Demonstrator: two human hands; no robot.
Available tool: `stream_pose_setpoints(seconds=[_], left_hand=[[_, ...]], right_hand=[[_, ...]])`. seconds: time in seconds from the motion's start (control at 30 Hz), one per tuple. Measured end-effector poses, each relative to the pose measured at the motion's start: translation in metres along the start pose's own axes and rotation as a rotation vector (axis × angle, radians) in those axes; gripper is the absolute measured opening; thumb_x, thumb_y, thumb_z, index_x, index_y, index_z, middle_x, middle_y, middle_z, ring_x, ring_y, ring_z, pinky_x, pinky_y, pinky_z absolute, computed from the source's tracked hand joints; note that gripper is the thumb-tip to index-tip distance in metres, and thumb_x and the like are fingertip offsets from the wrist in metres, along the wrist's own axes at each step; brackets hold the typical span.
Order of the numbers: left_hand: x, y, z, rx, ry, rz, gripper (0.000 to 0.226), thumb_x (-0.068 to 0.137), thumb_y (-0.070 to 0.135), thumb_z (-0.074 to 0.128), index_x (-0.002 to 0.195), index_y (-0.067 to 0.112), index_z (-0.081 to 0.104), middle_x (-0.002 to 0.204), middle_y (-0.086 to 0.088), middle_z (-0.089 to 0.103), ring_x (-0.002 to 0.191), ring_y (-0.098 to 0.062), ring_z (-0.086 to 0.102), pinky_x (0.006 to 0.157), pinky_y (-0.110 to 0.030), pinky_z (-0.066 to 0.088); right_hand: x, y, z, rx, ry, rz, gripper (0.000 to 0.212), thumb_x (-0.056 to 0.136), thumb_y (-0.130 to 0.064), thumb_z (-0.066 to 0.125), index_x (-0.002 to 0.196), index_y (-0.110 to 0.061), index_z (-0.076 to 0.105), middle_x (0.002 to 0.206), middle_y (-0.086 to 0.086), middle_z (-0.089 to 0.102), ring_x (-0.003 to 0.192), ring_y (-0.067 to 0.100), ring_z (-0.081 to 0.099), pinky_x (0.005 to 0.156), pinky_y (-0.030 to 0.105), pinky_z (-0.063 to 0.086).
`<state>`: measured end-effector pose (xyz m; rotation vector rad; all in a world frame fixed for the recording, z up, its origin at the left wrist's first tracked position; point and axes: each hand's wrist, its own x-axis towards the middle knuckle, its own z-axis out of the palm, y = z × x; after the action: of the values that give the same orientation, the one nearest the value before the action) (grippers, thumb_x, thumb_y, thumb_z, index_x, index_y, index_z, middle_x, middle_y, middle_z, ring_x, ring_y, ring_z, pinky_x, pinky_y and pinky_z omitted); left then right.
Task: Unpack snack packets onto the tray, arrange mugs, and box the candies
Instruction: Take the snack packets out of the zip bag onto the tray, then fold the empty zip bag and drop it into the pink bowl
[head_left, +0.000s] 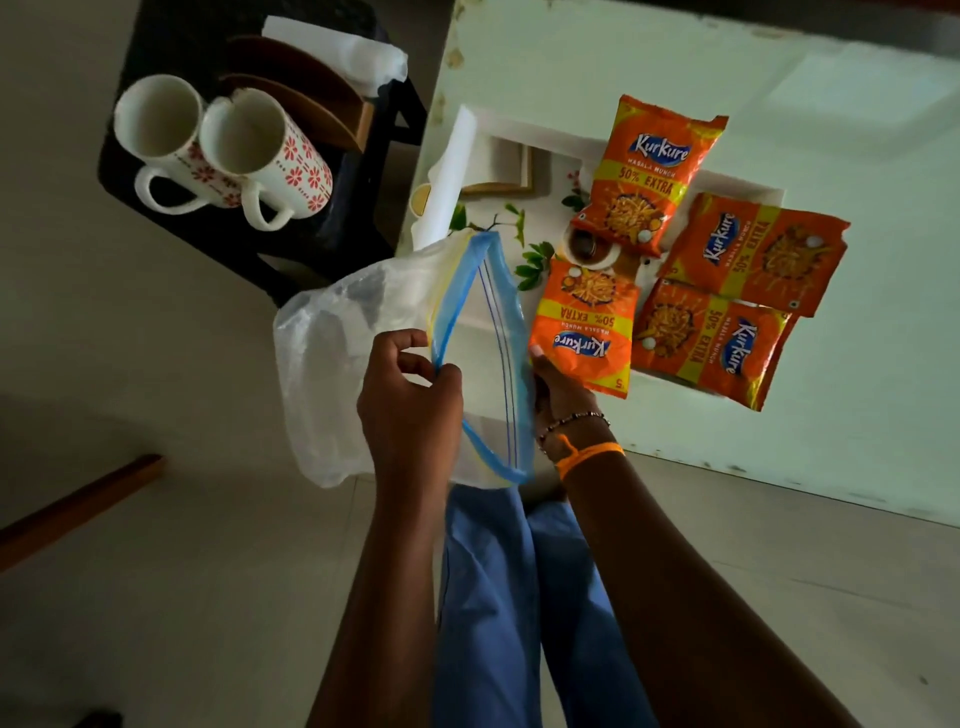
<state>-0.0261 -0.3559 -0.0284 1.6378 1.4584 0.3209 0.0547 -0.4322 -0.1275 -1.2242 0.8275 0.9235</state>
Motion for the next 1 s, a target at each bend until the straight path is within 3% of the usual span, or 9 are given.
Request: stream_pose_setpoints(seconds=[0.13, 0.2, 0.27, 0.33, 0.4, 0.57, 0.77, 0.9, 1.0], left_hand=[[-0.004, 0.004, -0.005, -0.063, -0.014, -0.041, 0.033, 0.073, 0.006, 0.059, 0.098, 0.026, 0.05, 0.071, 0.012, 0.053, 0.065, -0.015, 0.058, 0.066, -0.037, 0.054], [-0.007, 0.007, -0.005, -0.093, -0.014, -0.062, 0.037, 0.073, 0.005, 0.059, 0.102, 0.024, 0.048, 0.073, 0.012, 0.052, 0.07, -0.022, 0.06, 0.075, -0.046, 0.055], [-0.01, 0.01, -0.004, -0.154, -0.022, -0.082, 0.039, 0.075, 0.004, 0.057, 0.106, 0.024, 0.044, 0.076, 0.011, 0.052, 0.068, -0.023, 0.063, 0.071, -0.043, 0.057], [-0.013, 0.015, 0.0, -0.258, -0.05, -0.12, 0.041, 0.077, 0.003, 0.056, 0.108, 0.026, 0.04, 0.079, 0.008, 0.052, 0.053, -0.009, 0.062, 0.058, -0.031, 0.055], [-0.017, 0.022, 0.008, -0.354, -0.123, -0.166, 0.041, 0.08, 0.002, 0.055, 0.111, 0.024, 0.037, 0.083, 0.002, 0.054, 0.042, -0.002, 0.057, 0.05, -0.022, 0.052], [-0.014, 0.041, 0.022, -0.436, -0.46, -0.168, 0.061, 0.068, 0.041, 0.072, 0.117, 0.023, 0.041, 0.099, -0.003, 0.057, 0.066, -0.005, 0.066, 0.057, -0.022, 0.054], [0.026, 0.042, 0.035, -0.055, -0.293, 0.092, 0.07, 0.073, 0.044, 0.07, 0.132, 0.02, 0.04, 0.135, -0.003, 0.045, 0.121, -0.014, 0.046, 0.099, -0.029, 0.04], [0.036, 0.046, 0.058, 0.113, -0.584, -0.12, 0.12, 0.051, 0.064, 0.068, 0.147, 0.026, 0.007, 0.156, 0.001, 0.02, 0.141, -0.015, 0.023, 0.107, -0.028, 0.022], [0.029, 0.044, 0.072, -0.134, -0.871, -0.353, 0.083, 0.069, 0.051, 0.065, 0.14, 0.029, 0.027, 0.131, 0.003, 0.059, 0.128, -0.02, 0.046, 0.105, -0.031, 0.036]], right_hand=[[-0.022, 0.013, -0.039, -0.289, -0.213, 0.218, 0.017, 0.096, -0.013, 0.039, 0.107, -0.012, 0.052, 0.1, 0.005, 0.059, 0.087, 0.015, 0.061, 0.076, 0.023, 0.052], [-0.039, 0.018, -0.058, -0.47, -0.287, 0.184, 0.027, 0.093, 0.001, 0.039, 0.118, -0.002, 0.05, 0.115, 0.01, 0.059, 0.097, 0.012, 0.064, 0.071, 0.011, 0.053], [-0.053, 0.023, -0.065, -0.743, -0.452, 0.096, 0.046, 0.086, 0.008, 0.049, 0.131, 0.007, 0.039, 0.131, 0.016, 0.051, 0.116, 0.016, 0.053, 0.07, -0.002, 0.045], [-0.067, 0.027, -0.069, -0.834, -0.644, -0.062, 0.073, 0.077, 0.012, 0.06, 0.139, 0.001, 0.025, 0.144, 0.016, 0.038, 0.133, 0.018, 0.036, 0.103, 0.014, 0.038], [-0.078, 0.031, -0.068, -0.739, -0.545, -0.211, 0.075, 0.07, 0.013, 0.068, 0.135, -0.002, 0.033, 0.136, 0.017, 0.048, 0.127, 0.023, 0.046, 0.107, 0.037, 0.041], [-0.075, -0.01, -0.061, -0.306, -0.14, -0.508, 0.029, 0.082, 0.003, 0.058, 0.11, 0.006, 0.059, 0.106, 0.014, 0.066, 0.09, 0.007, 0.065, 0.082, 0.022, 0.052], [-0.059, -0.093, -0.083, -0.216, -0.253, -0.562, 0.029, 0.095, -0.007, 0.039, 0.079, -0.019, 0.06, 0.07, -0.006, 0.072, 0.073, 0.009, 0.068, 0.074, 0.028, 0.055], [-0.057, -0.134, -0.101, -0.111, -0.273, -0.521, 0.03, 0.097, -0.015, 0.037, 0.071, -0.019, 0.052, 0.07, 0.004, 0.056, 0.058, 0.007, 0.061, 0.057, 0.021, 0.055], [-0.059, -0.148, -0.115, 0.016, -0.294, -0.519, 0.03, 0.098, -0.021, 0.034, 0.074, -0.018, 0.052, 0.08, 0.01, 0.052, 0.058, 0.008, 0.062, 0.052, 0.019, 0.052]])
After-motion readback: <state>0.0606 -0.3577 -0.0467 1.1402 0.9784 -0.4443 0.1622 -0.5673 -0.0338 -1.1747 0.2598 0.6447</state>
